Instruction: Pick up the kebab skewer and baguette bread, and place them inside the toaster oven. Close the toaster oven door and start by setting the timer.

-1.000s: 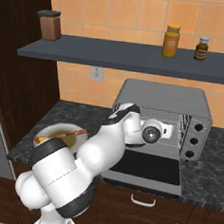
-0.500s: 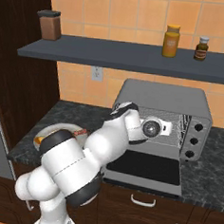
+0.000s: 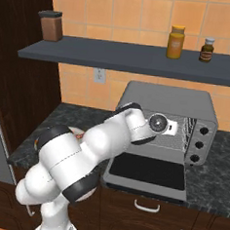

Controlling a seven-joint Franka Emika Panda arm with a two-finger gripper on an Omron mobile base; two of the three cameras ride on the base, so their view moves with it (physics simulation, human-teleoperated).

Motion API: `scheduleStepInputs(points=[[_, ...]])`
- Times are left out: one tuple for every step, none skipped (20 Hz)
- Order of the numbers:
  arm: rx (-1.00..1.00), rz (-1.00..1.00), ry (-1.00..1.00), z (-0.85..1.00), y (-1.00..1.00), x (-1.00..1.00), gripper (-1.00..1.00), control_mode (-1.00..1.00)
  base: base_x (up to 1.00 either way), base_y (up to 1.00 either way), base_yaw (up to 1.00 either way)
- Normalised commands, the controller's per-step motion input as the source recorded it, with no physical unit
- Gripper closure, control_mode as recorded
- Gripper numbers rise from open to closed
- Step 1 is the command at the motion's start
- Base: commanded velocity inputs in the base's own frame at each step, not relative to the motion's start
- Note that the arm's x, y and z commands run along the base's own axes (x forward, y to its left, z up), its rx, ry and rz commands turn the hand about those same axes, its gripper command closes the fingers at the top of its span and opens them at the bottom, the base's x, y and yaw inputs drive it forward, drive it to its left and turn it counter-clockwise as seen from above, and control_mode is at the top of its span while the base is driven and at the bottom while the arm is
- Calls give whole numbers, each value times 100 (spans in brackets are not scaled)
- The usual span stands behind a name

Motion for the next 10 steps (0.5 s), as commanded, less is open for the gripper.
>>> scheduleStepInputs(points=[[0,0,0,-74,0,-50,-100,-100,0,0,0],[0,0,0,-81,-1,-58,-100,-100,0,0,0],[0,0,0,-82,0,-66,-100,-100,0,0,0],[0,0,0,-77,0,-64,-100,-100,0,0,0],[0,0,0,-68,0,-69,-100,-100,0,0,0],[0,0,5,-69,0,-80,-100,-100,0,0,0],[0,0,8,-70,-3,-93,-100,-100,0,0,0],[0,0,9,-75,-5,-100,-100,-100,0,0,0],[0,0,9,-76,-6,-100,-100,-100,0,0,0],[0,0,10,-75,-8,-100,-100,-100,0,0,0]])
